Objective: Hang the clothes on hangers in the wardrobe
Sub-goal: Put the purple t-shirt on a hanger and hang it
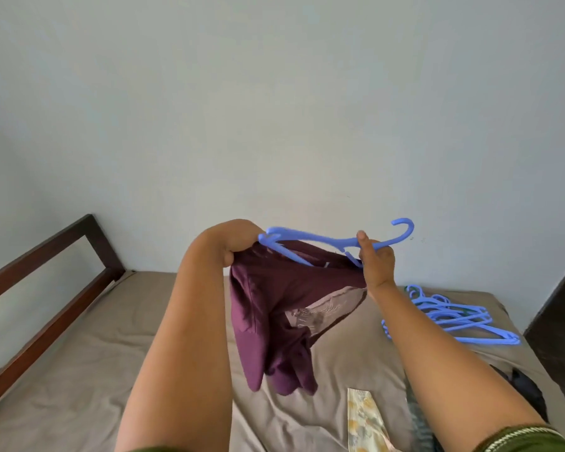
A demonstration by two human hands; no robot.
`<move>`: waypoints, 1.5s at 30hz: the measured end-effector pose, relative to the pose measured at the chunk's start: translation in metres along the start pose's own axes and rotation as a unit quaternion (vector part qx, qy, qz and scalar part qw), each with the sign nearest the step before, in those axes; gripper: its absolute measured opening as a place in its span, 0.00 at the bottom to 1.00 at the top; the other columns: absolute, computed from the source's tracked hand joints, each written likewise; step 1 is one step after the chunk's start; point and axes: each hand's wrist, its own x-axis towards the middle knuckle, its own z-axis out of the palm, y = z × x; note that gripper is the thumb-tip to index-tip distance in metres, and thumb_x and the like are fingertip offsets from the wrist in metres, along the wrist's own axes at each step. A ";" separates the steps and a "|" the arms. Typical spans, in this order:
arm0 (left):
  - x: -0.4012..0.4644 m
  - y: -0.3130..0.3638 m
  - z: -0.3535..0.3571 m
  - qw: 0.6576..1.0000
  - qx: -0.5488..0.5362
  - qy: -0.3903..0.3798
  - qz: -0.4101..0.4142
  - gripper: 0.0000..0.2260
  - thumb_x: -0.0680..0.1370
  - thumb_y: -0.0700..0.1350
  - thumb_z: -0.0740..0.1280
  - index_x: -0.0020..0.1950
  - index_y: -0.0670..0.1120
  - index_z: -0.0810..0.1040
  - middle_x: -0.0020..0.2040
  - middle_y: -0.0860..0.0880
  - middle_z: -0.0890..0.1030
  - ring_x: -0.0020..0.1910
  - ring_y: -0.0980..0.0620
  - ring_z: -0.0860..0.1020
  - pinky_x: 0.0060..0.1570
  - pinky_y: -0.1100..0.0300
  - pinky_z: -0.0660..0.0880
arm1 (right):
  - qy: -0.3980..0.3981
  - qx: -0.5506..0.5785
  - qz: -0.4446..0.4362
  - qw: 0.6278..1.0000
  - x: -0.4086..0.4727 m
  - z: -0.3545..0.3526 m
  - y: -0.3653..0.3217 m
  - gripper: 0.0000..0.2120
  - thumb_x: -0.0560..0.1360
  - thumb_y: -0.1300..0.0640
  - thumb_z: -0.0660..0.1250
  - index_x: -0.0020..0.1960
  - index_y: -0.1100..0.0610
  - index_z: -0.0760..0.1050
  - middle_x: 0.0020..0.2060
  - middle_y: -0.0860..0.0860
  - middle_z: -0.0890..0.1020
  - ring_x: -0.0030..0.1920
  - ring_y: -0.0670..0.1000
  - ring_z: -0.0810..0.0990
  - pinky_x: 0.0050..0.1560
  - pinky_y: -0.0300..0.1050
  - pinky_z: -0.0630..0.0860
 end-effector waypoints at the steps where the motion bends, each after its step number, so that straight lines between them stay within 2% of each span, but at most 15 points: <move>1: 0.002 -0.001 -0.002 1.000 0.010 0.010 0.002 0.09 0.79 0.45 0.66 0.44 0.40 0.78 0.42 0.42 0.80 0.41 0.45 0.78 0.49 0.52 0.75 | -0.016 -0.024 -0.013 0.999 0.000 -0.001 0.003 0.25 0.77 0.47 0.66 0.27 0.59 0.67 0.24 0.49 0.65 0.26 0.45 0.65 0.35 0.43 0.63; 5: 0.016 -0.005 -0.003 0.998 0.029 0.058 0.011 0.13 0.79 0.47 0.66 0.44 0.37 0.78 0.39 0.44 0.77 0.38 0.48 0.72 0.43 0.56 0.69 | -0.057 -0.137 -0.043 0.988 -0.004 0.002 0.008 0.27 0.75 0.42 0.67 0.28 0.57 0.59 0.23 0.48 0.62 0.28 0.48 0.62 0.34 0.44 0.60; 11: 0.020 0.000 0.007 0.943 0.319 0.089 0.025 0.16 0.79 0.51 0.64 0.39 0.39 0.74 0.35 0.46 0.72 0.38 0.48 0.70 0.35 0.60 0.65 | -0.066 -0.171 -0.019 0.983 -0.006 -0.003 0.009 0.27 0.73 0.40 0.67 0.28 0.57 0.60 0.23 0.49 0.63 0.27 0.49 0.64 0.33 0.43 0.61; 14: 0.032 -0.009 0.005 0.917 0.386 0.094 -0.025 0.17 0.76 0.55 0.67 0.37 0.42 0.73 0.40 0.46 0.74 0.41 0.47 0.72 0.43 0.57 0.70 | -0.083 -0.197 -0.019 0.977 -0.008 -0.005 0.008 0.28 0.71 0.38 0.68 0.28 0.57 0.62 0.23 0.49 0.64 0.26 0.48 0.65 0.32 0.41 0.62; 17: 0.036 -0.013 0.008 0.910 0.402 0.104 -0.005 0.18 0.73 0.56 0.71 0.52 0.43 0.80 0.52 0.45 0.79 0.51 0.44 0.75 0.51 0.54 0.74 | -0.086 -0.214 -0.014 0.973 -0.011 -0.005 0.009 0.28 0.69 0.37 0.70 0.28 0.58 0.65 0.22 0.48 0.66 0.25 0.46 0.67 0.31 0.37 0.64; 22: 0.038 -0.003 0.025 0.900 0.383 0.176 0.113 0.07 0.75 0.44 0.69 0.50 0.45 0.83 0.50 0.44 0.82 0.50 0.43 0.79 0.46 0.56 0.75 | -0.124 -0.193 -0.121 0.966 -0.022 0.009 -0.014 0.29 0.68 0.40 0.73 0.27 0.61 0.65 0.21 0.47 0.63 0.22 0.46 0.65 0.27 0.35 0.62; 26: 0.033 -0.004 0.007 0.900 0.349 0.224 0.135 0.09 0.77 0.48 0.68 0.54 0.47 0.83 0.54 0.45 0.82 0.54 0.44 0.78 0.48 0.58 0.72 | -0.139 -0.210 -0.182 0.950 -0.024 0.007 -0.029 0.25 0.65 0.43 0.77 0.25 0.53 0.65 0.22 0.47 0.66 0.25 0.44 0.68 0.28 0.35 0.62; 28: 0.026 -0.005 -0.012 0.910 0.316 0.239 0.123 0.09 0.77 0.48 0.69 0.53 0.46 0.84 0.52 0.45 0.82 0.52 0.44 0.79 0.49 0.57 0.74 | -0.154 -0.213 -0.183 0.947 -0.022 -0.002 -0.028 0.19 0.63 0.41 0.78 0.27 0.49 0.73 0.25 0.44 0.74 0.32 0.45 0.72 0.33 0.36 0.66; 30: 0.021 -0.002 -0.016 0.911 0.326 0.222 0.123 0.08 0.76 0.46 0.69 0.52 0.46 0.84 0.50 0.45 0.83 0.51 0.45 0.79 0.50 0.57 0.75 | -0.186 -0.204 -0.182 0.944 -0.025 -0.004 -0.032 0.09 0.63 0.40 0.78 0.32 0.37 0.78 0.29 0.39 0.81 0.39 0.48 0.76 0.38 0.41 0.72; 34: 0.020 0.013 0.037 0.916 0.293 0.133 0.239 0.08 0.75 0.42 0.69 0.52 0.44 0.85 0.50 0.44 0.84 0.51 0.45 0.81 0.49 0.61 0.72 | -0.128 -0.300 -0.265 0.907 -0.029 0.020 -0.044 0.29 0.62 0.23 0.62 0.23 0.47 0.62 0.21 0.44 0.69 0.38 0.51 0.71 0.36 0.46 0.67; 36: 0.024 0.010 0.059 0.948 0.134 0.106 0.268 0.08 0.77 0.41 0.68 0.56 0.44 0.83 0.52 0.46 0.82 0.47 0.45 0.82 0.50 0.62 0.75 | -0.081 -0.327 -0.223 0.915 -0.021 0.026 -0.045 0.35 0.57 0.18 0.55 0.24 0.51 0.64 0.23 0.46 0.68 0.41 0.53 0.72 0.37 0.46 0.65; 38: 0.031 -0.003 0.058 0.949 0.025 0.148 0.277 0.11 0.79 0.44 0.67 0.61 0.46 0.78 0.57 0.48 0.78 0.50 0.49 0.81 0.54 0.62 0.75 | -0.042 -0.323 -0.152 0.933 -0.013 0.021 -0.042 0.43 0.53 0.14 0.50 0.26 0.56 0.72 0.26 0.51 0.73 0.41 0.56 0.76 0.38 0.49 0.71; 41: 0.029 -0.026 0.044 0.854 0.115 0.338 0.378 0.12 0.77 0.52 0.69 0.53 0.45 0.80 0.51 0.49 0.76 0.51 0.50 0.77 0.51 0.59 0.75 | 0.005 -0.309 -0.078 0.948 -0.008 0.007 -0.042 0.43 0.55 0.15 0.53 0.31 0.56 0.73 0.31 0.54 0.75 0.47 0.60 0.77 0.49 0.56 0.76; 43: 0.023 -0.042 0.047 0.789 0.192 0.418 0.408 0.22 0.71 0.63 0.70 0.45 0.44 0.77 0.45 0.48 0.74 0.45 0.50 0.73 0.45 0.60 0.71 | 0.017 -0.311 -0.022 0.950 -0.006 0.002 -0.047 0.35 0.62 0.21 0.60 0.33 0.56 0.70 0.32 0.51 0.72 0.52 0.60 0.75 0.54 0.58 0.74; 45: 0.019 -0.060 0.063 0.787 0.272 0.404 0.379 0.31 0.64 0.71 0.70 0.45 0.44 0.75 0.45 0.47 0.73 0.43 0.48 0.71 0.41 0.56 0.70 | 0.015 -0.313 0.012 0.950 -0.007 0.003 -0.052 0.32 0.65 0.25 0.63 0.33 0.56 0.67 0.32 0.50 0.70 0.54 0.60 0.74 0.55 0.57 0.73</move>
